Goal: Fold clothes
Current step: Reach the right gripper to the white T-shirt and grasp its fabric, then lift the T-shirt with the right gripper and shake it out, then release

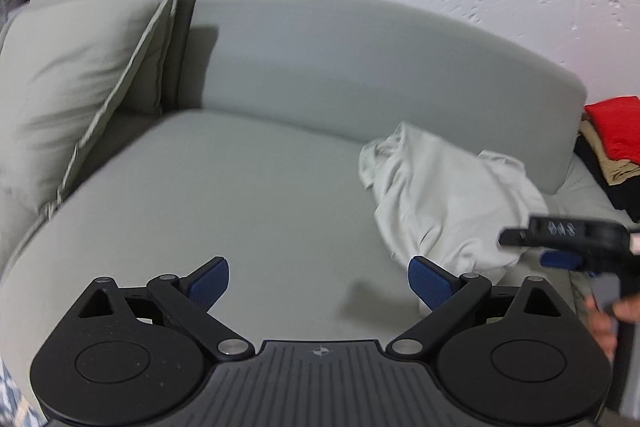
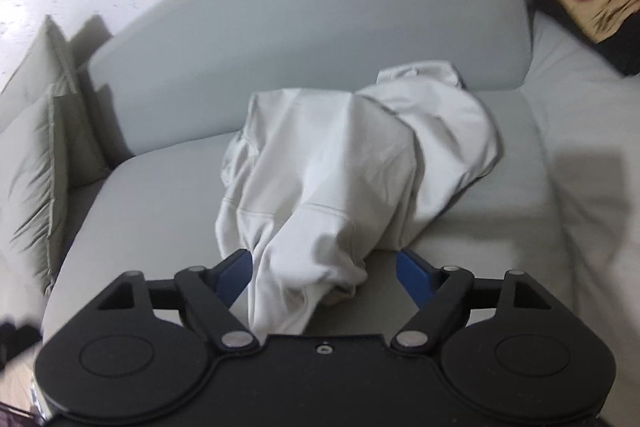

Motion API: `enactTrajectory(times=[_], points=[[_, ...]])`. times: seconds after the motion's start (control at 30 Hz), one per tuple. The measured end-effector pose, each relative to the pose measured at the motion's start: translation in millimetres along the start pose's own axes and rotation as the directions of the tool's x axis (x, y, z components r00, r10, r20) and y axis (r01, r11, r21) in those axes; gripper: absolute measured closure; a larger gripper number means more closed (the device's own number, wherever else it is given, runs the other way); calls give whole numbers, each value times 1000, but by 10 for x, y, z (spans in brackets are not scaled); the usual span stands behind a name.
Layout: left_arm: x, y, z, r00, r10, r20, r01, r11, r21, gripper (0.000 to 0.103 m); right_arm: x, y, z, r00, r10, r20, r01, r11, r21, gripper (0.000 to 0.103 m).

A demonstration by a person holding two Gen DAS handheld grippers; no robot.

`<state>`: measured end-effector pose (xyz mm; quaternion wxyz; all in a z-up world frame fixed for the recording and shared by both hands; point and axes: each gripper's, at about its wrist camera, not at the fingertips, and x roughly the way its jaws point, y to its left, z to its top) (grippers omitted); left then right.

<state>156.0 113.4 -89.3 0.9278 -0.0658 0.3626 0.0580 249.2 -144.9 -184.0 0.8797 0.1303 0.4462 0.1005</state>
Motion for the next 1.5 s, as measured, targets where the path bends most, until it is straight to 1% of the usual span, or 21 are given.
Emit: enactTrajectory(times=[0.07, 0.1, 0.13, 0.17, 0.23, 0.33, 0.47, 0.63, 0.73, 0.83, 0.9, 0.93, 0.97, 1.07, 1.13, 1.2, 1.27, 1.37, 1.43, 1.47, 1.5], points=[[-48, 30, -24, 1000, -2, -1, 2, 1000, -7, 8, 180, 9, 22, 1000, -14, -15, 14, 1000, 9, 25], [-71, 46, -36, 1000, -3, -2, 3, 1000, -11, 8, 270, 14, 33, 1000, -21, -22, 22, 1000, 13, 39], [-95, 61, -48, 1000, -4, -2, 4, 1000, -14, 9, 339, 20, 46, 999, -34, -26, 34, 999, 9, 56], [-119, 76, -60, 1000, -5, -3, 5, 1000, -18, 10, 363, 18, 54, 999, -43, -34, 43, 999, 9, 102], [-166, 107, -85, 1000, -7, -4, 7, 1000, -25, 13, 301, -18, 53, 998, -39, -41, 41, 999, 35, 102], [-267, 139, -116, 1000, -13, 1, 13, 1000, -29, 14, -64, -114, 50, 1000, -4, 25, 1, 995, 96, 102], [-681, 98, -92, 995, -83, 55, 83, 996, 14, 14, -720, -274, 55, 993, 9, 118, -28, 987, 161, 102], [-1272, 178, -57, 970, -202, 139, 196, 979, 51, 14, -1650, -580, -160, 979, -13, 203, -42, 963, 265, 102], [-1543, 221, -75, 953, -229, 199, 216, 972, 88, 12, -2031, -784, -350, 982, -29, 187, -29, 954, 297, 102], [-1630, 192, -169, 944, -226, 239, 204, 972, 114, 2, -2197, -872, -553, 988, -81, 129, 47, 969, 244, 91], [-1547, 142, -260, 955, -216, 201, 196, 974, 111, 2, -2281, -873, -710, 981, -130, 142, 98, 972, 213, 56], [-1475, 111, -311, 964, -209, 166, 194, 975, 105, 2, -2319, -868, -787, 977, -152, 152, 121, 973, 199, 51], [-1404, 81, -362, 970, -203, 131, 191, 977, 99, 2, -2311, -840, -839, 977, -149, 153, 122, 977, 176, 49], [-1148, -8, -531, 981, -196, 4, 196, 979, 53, 4, -2133, -671, -934, 992, -63, 108, 54, 995, 83, 49], [-943, -66, -657, 974, -205, -98, 206, 979, -4, 7, -1832, -458, -1005, 999, 35, 15, -35, 999, 4, 50], [-816, -118, -773, 969, -189, -161, 189, 982, -16, 11, -1464, -231, -1080, 993, 89, -76, -94, 993, -69, 60], [-818, -117, -839, 969, -178, -172, 180, 984, -2, 11, -1109, -27, -1155, 990, 54, -127, -72, 988, -137, 66], [-911, 3, -793, 974, -183, -134, 184, 983, -3, 10, -654, 185, -1212, 986, -20, -167, -15, 978, -208, 65], [-1002, 102, -717, 984, -152, -89, 152, 988, -8, 10, -479, 232, -1218, 985, -55, -164, 15, 971, -239, 53], [-1035, 156, -692, 988, -136, -70, 135, 991, -16, 10, -419, 258, -1238, 984, -77, -159, 32, 962, -270, 40], [-1061, 203, -670, 990, -128, -55, 127, 992, -26, 10, -358, 284, -1259, 983, -100, -153, 50, 952, -301, 37]])
